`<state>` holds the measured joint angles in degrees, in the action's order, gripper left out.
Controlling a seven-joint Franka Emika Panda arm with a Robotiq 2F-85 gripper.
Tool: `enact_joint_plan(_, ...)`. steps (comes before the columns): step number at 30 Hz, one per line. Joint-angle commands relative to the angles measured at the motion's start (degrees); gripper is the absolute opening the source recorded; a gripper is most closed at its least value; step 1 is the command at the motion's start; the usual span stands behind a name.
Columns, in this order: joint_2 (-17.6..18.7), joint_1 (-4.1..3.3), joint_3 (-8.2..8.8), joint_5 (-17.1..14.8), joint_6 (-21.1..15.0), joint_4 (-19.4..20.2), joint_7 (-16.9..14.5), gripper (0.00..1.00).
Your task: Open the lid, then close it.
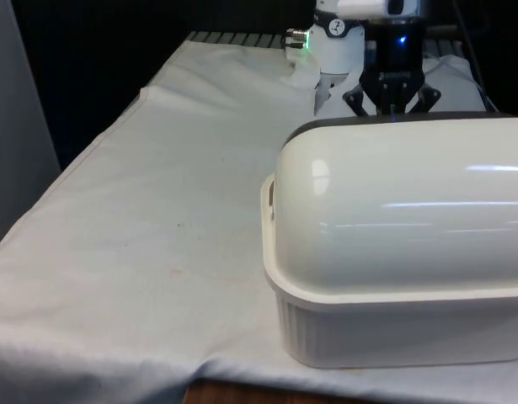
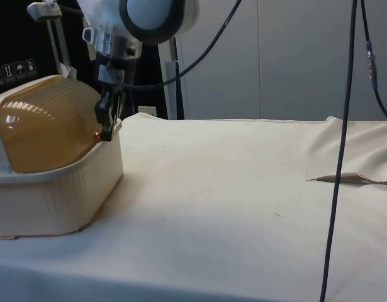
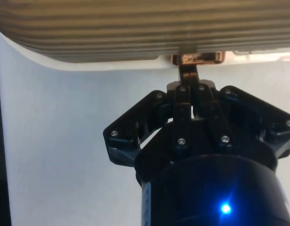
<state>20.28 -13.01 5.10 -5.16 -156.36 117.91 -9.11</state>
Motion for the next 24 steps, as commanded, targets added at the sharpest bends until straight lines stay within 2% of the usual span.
enact_joint_plan(1, -0.11, 0.23, -0.06, -0.17, 0.11, -0.23, -0.4, 0.0)
enact_joint_plan(9, -0.52, 0.17, 0.46, 0.0, 0.17, -0.92, -0.29, 0.0)
enact_joint_plan(24, -3.44, 0.23, 0.97, 0.29, 1.6, -1.6, -0.46, 0.0)
